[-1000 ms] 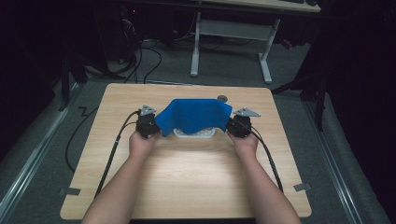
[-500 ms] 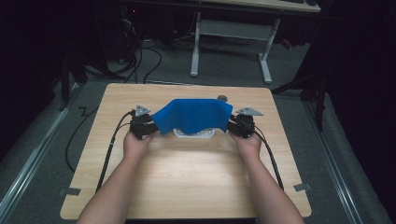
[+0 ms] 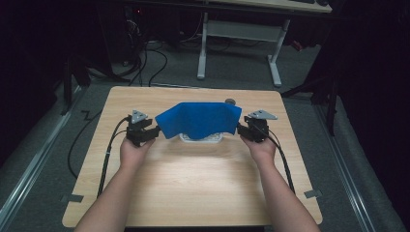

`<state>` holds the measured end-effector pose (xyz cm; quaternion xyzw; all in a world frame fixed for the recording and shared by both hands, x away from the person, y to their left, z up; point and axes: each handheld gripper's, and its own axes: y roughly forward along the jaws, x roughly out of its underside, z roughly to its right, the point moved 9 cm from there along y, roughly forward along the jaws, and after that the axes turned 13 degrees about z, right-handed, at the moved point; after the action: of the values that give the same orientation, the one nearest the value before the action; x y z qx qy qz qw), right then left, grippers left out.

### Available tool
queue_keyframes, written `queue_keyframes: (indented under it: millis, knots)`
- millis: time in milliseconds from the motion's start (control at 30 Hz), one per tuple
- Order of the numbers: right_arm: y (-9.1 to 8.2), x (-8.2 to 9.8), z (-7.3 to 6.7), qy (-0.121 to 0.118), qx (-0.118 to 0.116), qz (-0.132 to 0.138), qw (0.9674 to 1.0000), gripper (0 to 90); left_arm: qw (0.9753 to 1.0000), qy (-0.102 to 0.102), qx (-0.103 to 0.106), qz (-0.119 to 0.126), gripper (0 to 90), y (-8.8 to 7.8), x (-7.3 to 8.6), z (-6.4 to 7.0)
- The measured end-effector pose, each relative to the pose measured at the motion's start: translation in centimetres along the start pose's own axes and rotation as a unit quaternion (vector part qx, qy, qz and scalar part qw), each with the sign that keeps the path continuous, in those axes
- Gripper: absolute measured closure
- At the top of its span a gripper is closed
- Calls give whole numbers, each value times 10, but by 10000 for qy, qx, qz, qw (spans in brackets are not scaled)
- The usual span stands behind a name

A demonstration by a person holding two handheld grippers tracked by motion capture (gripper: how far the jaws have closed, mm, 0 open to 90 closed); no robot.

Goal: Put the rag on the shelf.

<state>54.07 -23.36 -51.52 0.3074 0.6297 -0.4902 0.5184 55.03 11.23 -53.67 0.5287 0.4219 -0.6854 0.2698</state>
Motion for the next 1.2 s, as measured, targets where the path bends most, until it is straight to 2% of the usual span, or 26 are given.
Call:
queue_keyframes:
  millis: [100, 167, 400, 467, 533, 567, 667, 700, 767, 867, 933, 967, 1033, 1133, 1167, 1200]
  knots:
    - [-4, -2, 0, -22, 3, 33, 10000, 484, 10000, -14, -26, 42, 476, -6, 0, -2]
    - [-11, -4, 0, -16, 42, 183, 9998, 481, 10000, 20, -47, 65, 474, -12, 0, -2]
    - [-25, -1, -3, -110, -22, 77, 9999, 437, 10000, 24, 0, 30, 466, -27, 6, 1]
    - [-33, -1, -4, -161, -49, 229, 9996, 438, 10000, 10, 19, 16, 459, -33, 9, 3]
    - [-39, 1, -5, -162, -76, 125, 9998, 423, 10000, -11, 50, 4, 455, -39, 12, 5]
    - [-47, 2, -7, -128, -141, 273, 9994, 434, 9999, -36, 95, 11, 453, -46, 16, 8]
    - [-58, 7, -10, -140, -171, 302, 9993, 434, 9999, -102, 132, 6, 452, -53, 20, 11]
    - [-58, 7, -10, -140, -171, 302, 9993, 434, 9998, -128, 166, 15, 452, -58, 23, 14]
    - [-66, 13, -14, -213, -214, 136, 9995, 424, 9997, -94, 220, -7, 451, -66, 28, 19]
    - [-81, 18, -21, -286, -264, 350, 9986, 437, 9996, -68, 286, -55, 449, -79, 37, 27]
    - [-90, 23, -26, -275, -320, 347, 9985, 432, 9994, -48, 325, -66, 446, -86, 41, 32]
    - [-100, 30, -31, -260, -337, 364, 9984, 427, 9993, -68, 355, -59, 445, -92, 44, 37]
    - [-109, 37, -36, -282, -364, 360, 9983, 423, 9987, -93, 503, -63, 442, -106, 53, 49]
    - [-123, 49, -42, -452, -388, 355, 9976, 415, 9976, -65, 684, -129, 433, -120, 68, 65]
    - [-123, 49, -42, -452, -388, 355, 9976, 415, 9976, -65, 684, -129, 433, -120, 68, 65]
    - [-135, 57, -45, -504, -386, 355, 9973, 412, 9964, -170, 801, -205, 435, -130, 77, 76]
